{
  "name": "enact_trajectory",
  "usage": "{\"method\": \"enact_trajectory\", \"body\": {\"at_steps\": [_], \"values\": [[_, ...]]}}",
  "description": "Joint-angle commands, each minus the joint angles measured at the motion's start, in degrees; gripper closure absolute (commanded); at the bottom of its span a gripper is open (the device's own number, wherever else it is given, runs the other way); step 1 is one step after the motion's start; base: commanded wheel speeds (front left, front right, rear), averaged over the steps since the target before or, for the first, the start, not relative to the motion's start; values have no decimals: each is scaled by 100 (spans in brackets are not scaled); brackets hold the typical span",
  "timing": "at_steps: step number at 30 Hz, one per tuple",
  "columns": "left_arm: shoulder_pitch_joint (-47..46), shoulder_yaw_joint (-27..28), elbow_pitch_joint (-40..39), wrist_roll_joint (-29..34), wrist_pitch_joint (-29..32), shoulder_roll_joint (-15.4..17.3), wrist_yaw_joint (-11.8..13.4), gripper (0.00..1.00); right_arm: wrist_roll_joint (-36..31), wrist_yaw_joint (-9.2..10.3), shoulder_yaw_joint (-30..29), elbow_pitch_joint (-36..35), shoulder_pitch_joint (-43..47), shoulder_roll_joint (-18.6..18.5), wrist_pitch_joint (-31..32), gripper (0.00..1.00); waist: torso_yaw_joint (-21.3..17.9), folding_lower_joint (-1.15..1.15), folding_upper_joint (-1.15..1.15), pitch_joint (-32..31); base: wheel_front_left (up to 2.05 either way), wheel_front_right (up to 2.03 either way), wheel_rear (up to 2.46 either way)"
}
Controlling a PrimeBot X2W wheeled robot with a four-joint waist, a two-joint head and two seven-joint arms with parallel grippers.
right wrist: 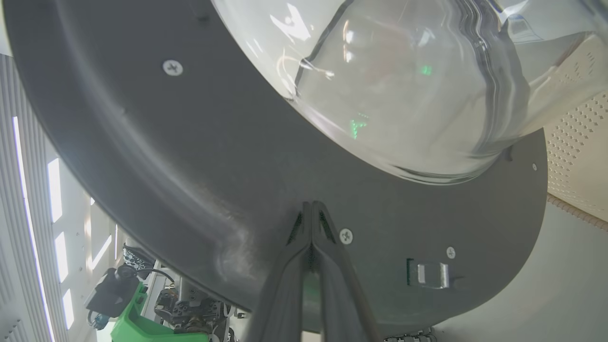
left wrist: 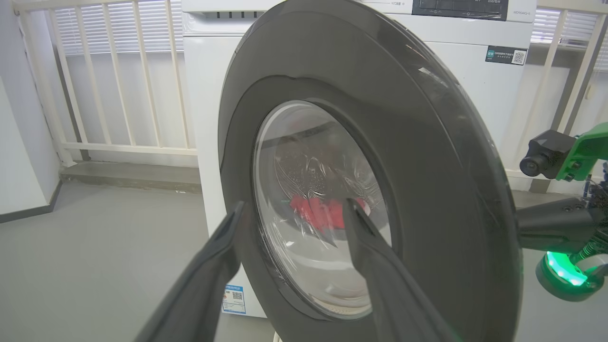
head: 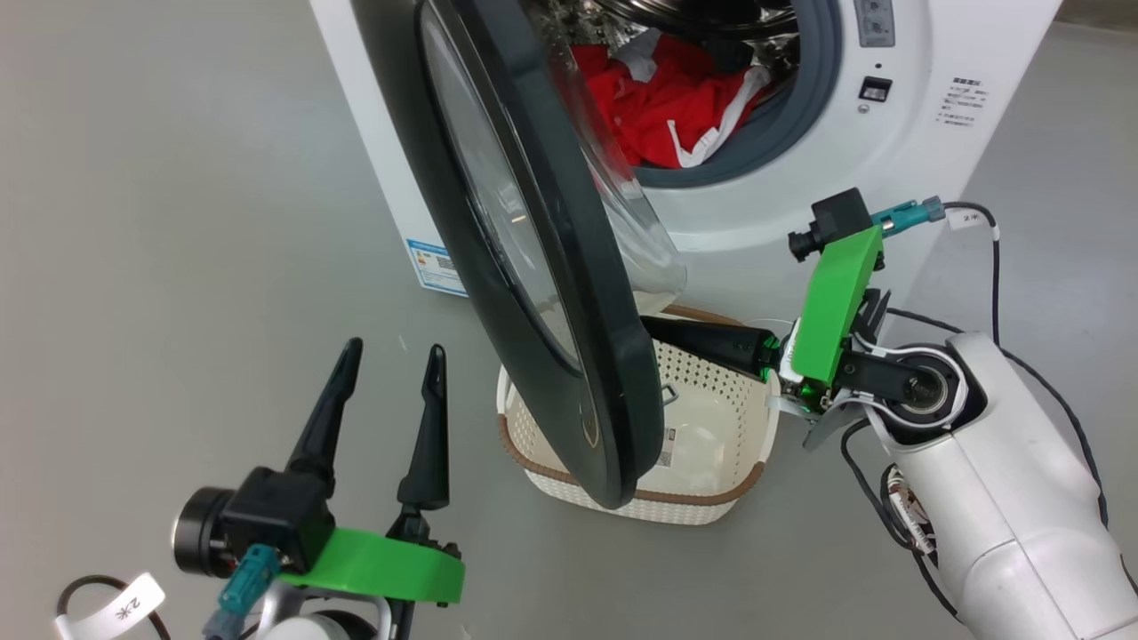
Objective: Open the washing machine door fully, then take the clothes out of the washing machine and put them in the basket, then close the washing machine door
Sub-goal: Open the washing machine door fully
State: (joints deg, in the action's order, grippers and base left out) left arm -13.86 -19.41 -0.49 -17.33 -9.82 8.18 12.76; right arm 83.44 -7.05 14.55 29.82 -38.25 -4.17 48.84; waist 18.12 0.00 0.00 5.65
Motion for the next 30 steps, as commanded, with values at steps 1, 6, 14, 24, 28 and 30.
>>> {"method": "enact_trajectory", "body": {"at_steps": [1,6,14,24,28,30], "values": [[-31,174,-165,-25,12,116,57,0,145,-44,141,-157,33,129,-36,100,95,0,0,-31,0,0,0],[-6,170,-170,-54,13,123,75,0,220,-44,260,-152,7,129,-60,100,240,0,0,-31,0,0,0],[16,146,-168,-82,18,108,119,0,330,-44,449,-124,-16,129,-101,100,419,0,0,-27,0,0,0],[40,128,-166,-117,34,131,151,0,546,-44,743,-151,-20,129,-165,100,619,0,0,-86,0,0,0],[37,102,-172,-135,36,123,152,0,593,-44,834,-148,-11,129,-209,100,745,0,0,-88,0,0,0],[41,104,-170,-148,29,124,157,0,614,-44,864,-141,-6,129,-228,100,801,0,0,-87,0,0,0]]}}
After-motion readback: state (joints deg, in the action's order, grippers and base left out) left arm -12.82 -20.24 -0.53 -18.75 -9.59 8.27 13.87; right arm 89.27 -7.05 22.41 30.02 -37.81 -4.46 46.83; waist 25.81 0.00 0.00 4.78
